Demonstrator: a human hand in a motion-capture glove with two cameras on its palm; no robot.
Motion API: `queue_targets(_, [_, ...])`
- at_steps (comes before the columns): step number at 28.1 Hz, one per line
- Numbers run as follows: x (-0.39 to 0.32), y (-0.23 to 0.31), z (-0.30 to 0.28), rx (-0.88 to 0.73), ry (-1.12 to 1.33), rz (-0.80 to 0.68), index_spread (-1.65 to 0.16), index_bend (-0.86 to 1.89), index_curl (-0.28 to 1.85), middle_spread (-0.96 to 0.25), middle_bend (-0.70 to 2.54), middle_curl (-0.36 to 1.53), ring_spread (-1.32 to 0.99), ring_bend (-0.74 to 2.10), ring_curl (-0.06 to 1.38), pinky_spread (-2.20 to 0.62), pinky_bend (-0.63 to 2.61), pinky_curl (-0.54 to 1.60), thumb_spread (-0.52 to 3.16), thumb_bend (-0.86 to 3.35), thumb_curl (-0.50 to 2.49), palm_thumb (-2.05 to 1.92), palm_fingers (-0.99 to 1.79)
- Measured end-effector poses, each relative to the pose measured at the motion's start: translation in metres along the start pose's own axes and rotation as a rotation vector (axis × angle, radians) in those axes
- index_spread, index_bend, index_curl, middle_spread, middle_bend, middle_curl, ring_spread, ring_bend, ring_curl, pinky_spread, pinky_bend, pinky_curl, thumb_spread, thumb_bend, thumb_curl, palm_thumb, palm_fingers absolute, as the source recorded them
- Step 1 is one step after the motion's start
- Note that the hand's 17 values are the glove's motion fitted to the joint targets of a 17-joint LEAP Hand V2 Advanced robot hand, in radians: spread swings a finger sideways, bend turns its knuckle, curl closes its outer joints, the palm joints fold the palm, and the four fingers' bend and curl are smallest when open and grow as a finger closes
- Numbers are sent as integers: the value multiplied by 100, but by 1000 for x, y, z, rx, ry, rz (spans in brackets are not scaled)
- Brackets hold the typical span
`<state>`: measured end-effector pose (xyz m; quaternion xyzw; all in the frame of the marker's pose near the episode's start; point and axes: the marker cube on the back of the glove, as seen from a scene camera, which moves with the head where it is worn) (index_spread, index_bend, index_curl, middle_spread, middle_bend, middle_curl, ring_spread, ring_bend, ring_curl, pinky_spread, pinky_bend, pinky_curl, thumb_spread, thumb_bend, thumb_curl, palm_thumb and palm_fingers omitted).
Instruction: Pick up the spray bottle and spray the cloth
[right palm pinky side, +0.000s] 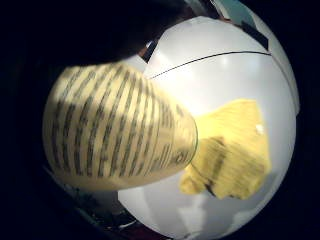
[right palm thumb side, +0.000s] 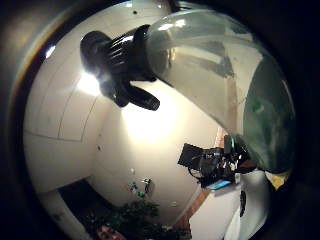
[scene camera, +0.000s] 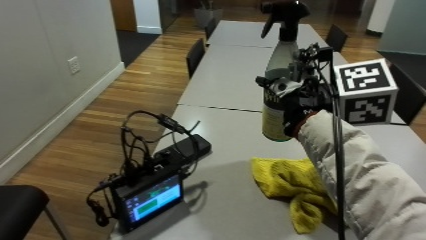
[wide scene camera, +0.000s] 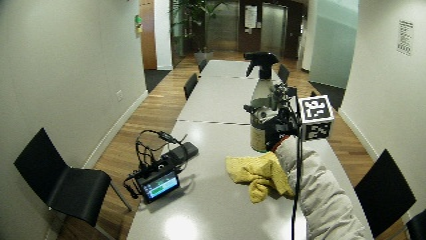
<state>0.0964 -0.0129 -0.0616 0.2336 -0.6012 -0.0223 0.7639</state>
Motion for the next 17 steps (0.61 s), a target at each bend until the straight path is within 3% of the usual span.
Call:
queue_targets(11, [95, 0, -15, 58, -3, 209, -32, 18, 33, -8, 26, 44, -12, 29, 36, 18, 25, 33, 82, -1, 62, 116, 35])
queue_targets(17, [97, 6, -15, -43, -73, 234, -35, 12, 32, -7, 20, 42, -16, 21, 34, 15, 24, 34, 85, -1, 61, 119, 8])
